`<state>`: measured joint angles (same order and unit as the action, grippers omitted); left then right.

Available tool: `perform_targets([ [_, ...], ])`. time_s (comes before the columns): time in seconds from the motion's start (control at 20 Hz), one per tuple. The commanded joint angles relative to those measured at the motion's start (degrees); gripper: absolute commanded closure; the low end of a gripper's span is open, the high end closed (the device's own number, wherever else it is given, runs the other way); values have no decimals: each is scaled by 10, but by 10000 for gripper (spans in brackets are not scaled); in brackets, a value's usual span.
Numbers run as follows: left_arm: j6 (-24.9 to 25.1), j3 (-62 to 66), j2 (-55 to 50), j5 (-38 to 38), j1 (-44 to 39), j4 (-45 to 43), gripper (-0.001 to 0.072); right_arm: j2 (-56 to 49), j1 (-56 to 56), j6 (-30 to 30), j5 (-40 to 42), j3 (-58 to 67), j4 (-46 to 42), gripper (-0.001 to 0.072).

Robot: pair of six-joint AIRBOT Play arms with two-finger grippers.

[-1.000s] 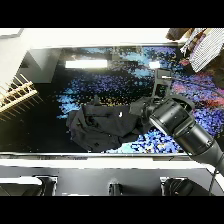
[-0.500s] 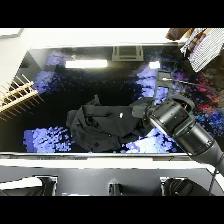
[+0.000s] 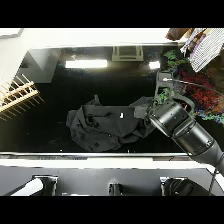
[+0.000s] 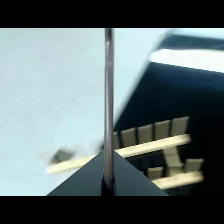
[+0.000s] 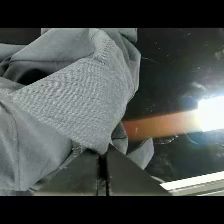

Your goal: Fold the clothes and pants, and hang the long-sleeved shirts on hangers.

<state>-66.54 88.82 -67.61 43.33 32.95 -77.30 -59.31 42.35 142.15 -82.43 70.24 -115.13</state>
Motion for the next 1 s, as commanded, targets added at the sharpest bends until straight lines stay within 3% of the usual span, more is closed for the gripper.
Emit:
perform_targets([
  [0.0, -10, -66, 83, 20, -118, -1, 695, 0, 0, 0, -1, 0, -19, 678],
  [0.4, -11, -367, 367, 75, -438, 2, 690, 0, 0, 8, -2, 0, -41, 678],
  [0.75, -41, -418, 493, 247, -643, 28, 691, 0, 0, 13, -18, 0, -66, 678],
  [0.95, -87, -418, 527, 281, -710, 28, 691, 0, 0, 35, -36, 0, -85, 678],
])
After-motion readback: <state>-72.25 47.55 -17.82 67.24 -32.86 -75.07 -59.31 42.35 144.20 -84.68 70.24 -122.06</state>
